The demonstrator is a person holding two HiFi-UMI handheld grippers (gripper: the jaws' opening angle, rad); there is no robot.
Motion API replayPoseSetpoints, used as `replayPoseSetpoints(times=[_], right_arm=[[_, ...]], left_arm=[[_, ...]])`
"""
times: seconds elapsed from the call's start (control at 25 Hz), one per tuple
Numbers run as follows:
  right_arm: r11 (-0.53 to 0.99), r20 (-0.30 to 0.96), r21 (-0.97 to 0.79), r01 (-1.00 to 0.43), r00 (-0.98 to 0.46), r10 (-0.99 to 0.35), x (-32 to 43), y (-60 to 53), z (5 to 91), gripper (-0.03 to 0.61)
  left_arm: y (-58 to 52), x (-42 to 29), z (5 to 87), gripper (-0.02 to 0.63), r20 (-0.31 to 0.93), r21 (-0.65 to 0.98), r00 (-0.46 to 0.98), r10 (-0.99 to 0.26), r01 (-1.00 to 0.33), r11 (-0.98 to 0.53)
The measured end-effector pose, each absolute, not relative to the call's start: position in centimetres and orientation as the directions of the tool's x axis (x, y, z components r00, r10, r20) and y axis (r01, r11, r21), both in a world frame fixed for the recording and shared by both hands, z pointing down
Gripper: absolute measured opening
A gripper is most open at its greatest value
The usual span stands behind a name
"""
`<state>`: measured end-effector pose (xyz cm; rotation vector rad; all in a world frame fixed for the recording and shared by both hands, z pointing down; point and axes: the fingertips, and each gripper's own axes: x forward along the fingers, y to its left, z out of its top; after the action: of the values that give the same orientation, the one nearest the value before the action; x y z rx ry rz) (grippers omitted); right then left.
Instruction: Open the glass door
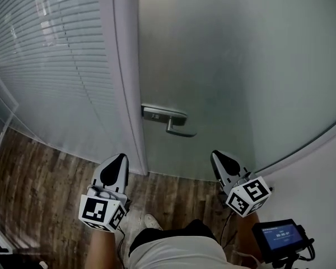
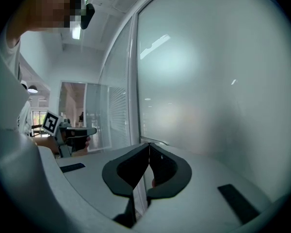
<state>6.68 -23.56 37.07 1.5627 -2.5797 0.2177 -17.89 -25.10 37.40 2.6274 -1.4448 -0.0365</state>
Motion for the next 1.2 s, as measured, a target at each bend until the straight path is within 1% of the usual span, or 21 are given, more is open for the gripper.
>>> replayPoseSetpoints(times=[0.24, 0.52, 0.68, 0.88, 1.08, 1.2], right_arm=[[0.479, 0.189, -0.050, -0.876, -0.479, -0.857, 5.7, -24.0, 36.5, 0.002], [0.572, 0.241, -0.036, -0.819, -0.563, -0.790, 6.7, -27.8, 38.8, 0.005], [0.636, 0.293, -0.013, -0.772, -0.611, -0.735, 6.3, -28.0, 39.7, 0.066], [0.723, 0.396, 0.045, -0.689, -0.653, -0.646, 6.7, -31.3, 41.6, 0.129], [0.787, 0.513, 0.075, -0.612, -0.653, -0.557, 5.7, -33.1, 46.4, 0.163], [0.803, 0.554, 0.078, -0.590, -0.644, -0.527, 5.2, -33.7, 47.9, 0.163]], left_arm=[[-25.2, -18.0, 37.2, 0.000, 0.055, 0.146, 0.553, -0.831, -0.828, -0.541], [-27.1, -15.7, 37.4, 0.000, 0.094, 0.129, 0.509, -0.856, -0.858, -0.497], [-26.0, -15.0, 37.1, 0.000, 0.094, 0.138, 0.486, -0.869, -0.871, -0.472], [-28.3, -13.1, 38.1, 0.000, 0.138, 0.149, 0.456, -0.879, -0.887, -0.437], [-29.1, -12.6, 40.8, 0.000, 0.180, 0.155, 0.438, -0.881, -0.897, -0.414], [-29.4, -12.6, 41.4, 0.000, 0.190, 0.158, 0.440, -0.878, -0.896, -0.415]])
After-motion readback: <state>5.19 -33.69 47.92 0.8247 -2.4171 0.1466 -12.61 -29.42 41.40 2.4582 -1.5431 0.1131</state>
